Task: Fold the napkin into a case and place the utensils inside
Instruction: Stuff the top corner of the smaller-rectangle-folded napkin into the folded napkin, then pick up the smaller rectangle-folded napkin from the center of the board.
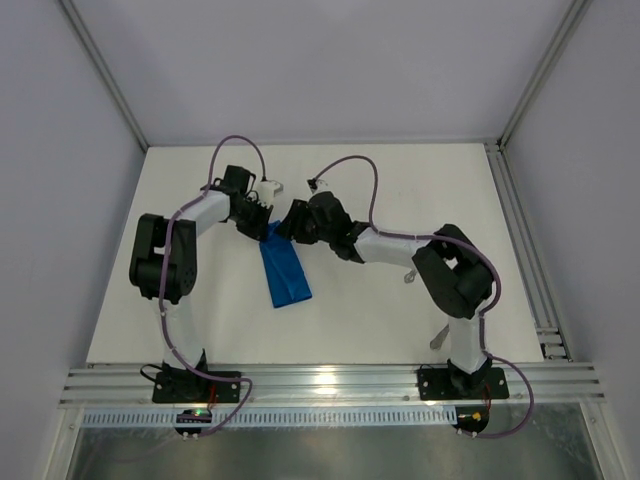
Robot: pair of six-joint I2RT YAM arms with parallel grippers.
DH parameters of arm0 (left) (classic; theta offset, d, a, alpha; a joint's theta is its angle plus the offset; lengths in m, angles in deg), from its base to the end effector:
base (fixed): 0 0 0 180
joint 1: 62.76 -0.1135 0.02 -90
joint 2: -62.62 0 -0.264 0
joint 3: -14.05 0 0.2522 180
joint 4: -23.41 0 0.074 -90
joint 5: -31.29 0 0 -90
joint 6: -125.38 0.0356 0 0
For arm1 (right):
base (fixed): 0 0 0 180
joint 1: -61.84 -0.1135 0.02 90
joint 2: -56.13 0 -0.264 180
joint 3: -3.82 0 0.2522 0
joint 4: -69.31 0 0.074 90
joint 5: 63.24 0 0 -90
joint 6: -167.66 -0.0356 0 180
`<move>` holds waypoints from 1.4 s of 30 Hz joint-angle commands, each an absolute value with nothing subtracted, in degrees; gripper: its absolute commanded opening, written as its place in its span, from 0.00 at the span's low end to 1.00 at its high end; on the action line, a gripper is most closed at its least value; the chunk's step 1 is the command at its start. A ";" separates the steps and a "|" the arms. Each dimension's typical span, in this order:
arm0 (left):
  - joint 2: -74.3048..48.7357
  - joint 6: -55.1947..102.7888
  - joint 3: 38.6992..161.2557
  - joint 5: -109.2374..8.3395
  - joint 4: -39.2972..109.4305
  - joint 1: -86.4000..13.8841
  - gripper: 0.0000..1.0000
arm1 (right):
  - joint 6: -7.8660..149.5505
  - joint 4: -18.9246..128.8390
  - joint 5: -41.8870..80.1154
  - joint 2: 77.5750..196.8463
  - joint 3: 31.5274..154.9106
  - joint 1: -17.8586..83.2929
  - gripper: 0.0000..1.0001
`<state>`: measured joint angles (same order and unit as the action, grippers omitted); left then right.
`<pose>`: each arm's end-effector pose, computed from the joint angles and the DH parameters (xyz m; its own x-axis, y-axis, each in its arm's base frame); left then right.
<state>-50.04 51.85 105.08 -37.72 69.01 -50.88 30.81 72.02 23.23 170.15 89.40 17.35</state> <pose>0.3865 -0.0943 0.1653 -0.7723 0.4330 -0.4648 0.5702 0.7950 -0.2070 0.3180 0.3154 0.1870 -0.7510 0.2830 -0.5966 -0.2795 0.6823 0.6755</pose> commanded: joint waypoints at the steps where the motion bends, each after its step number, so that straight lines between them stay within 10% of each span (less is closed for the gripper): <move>1: -51.99 52.78 103.40 -40.96 66.97 -50.89 0.05 | 39.67 65.41 19.74 167.05 87.46 19.74 0.50; 15: -51.46 55.50 101.20 -40.78 66.00 -50.98 0.04 | 35.32 68.90 -4.61 181.89 90.63 25.02 0.48; 35: -51.02 54.98 100.05 -38.76 66.26 -51.07 0.04 | 20.35 85.26 -1.90 191.04 89.12 22.04 0.46; 42: -50.32 54.62 100.14 -37.88 66.35 -51.07 0.04 | 18.94 85.62 -0.05 191.57 90.36 21.15 0.19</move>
<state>-49.06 53.90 102.50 -37.06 64.57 -50.90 18.04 91.41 -4.18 189.03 90.53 22.23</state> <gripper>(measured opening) 0.048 0.211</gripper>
